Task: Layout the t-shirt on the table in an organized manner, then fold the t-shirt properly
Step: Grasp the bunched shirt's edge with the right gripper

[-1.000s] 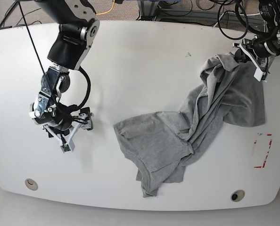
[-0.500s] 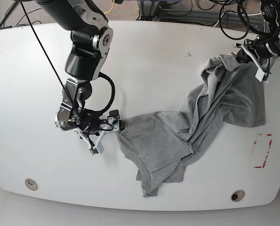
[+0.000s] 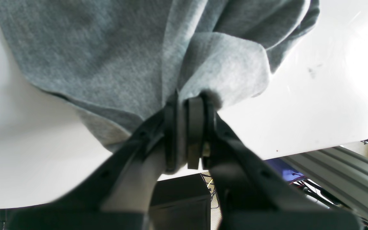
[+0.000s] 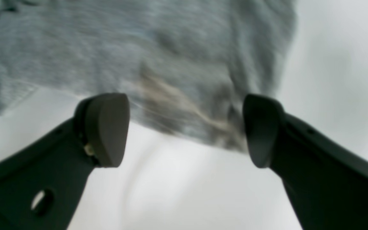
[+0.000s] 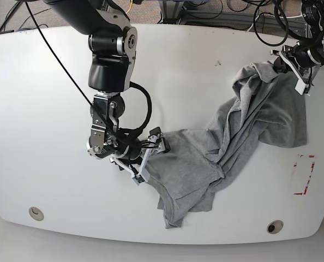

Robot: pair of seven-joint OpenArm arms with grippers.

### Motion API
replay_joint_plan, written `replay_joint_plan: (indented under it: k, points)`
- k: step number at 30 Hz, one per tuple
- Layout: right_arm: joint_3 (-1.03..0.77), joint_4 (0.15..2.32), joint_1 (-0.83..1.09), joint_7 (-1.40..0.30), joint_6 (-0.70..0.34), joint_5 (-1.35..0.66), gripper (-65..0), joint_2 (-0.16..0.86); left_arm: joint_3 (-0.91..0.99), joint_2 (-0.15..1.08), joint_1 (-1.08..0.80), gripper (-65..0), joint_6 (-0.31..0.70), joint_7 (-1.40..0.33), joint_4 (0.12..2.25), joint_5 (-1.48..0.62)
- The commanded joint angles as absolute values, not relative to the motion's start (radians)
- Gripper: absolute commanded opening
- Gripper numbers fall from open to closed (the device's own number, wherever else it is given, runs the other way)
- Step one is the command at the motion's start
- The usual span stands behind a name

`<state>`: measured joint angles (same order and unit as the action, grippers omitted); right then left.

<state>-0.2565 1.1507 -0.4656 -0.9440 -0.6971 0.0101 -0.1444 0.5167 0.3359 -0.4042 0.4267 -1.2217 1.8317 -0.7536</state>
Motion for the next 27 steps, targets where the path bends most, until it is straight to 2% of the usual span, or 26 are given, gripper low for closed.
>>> replay_joint_plan:
  k: [1,7,13,27]
  points:
    - [-0.254,1.167,-0.483,-0.926,-0.698,-0.005,-11.9,-0.142,0.522,0.351,-0.401,-65.0,0.427,-1.210,1.845,-0.763]
    - [-0.254,1.165,-0.476,-0.917,-0.698,-0.005,-12.2,-0.140,0.522,0.351,-0.401,-65.0,0.427,-1.210,1.845,-0.763]
    - [-0.257,1.136,-0.463,-0.908,-0.698,-0.002,-17.3,-0.134,0.521,0.351,-0.401,-65.0,0.427,-1.210,1.845,-0.763]
    - [-0.257,1.067,-0.458,-0.842,-0.698,-0.004,-18.4,-0.107,0.519,0.351,-0.400,-65.0,0.427,-1.210,1.845,-0.763]
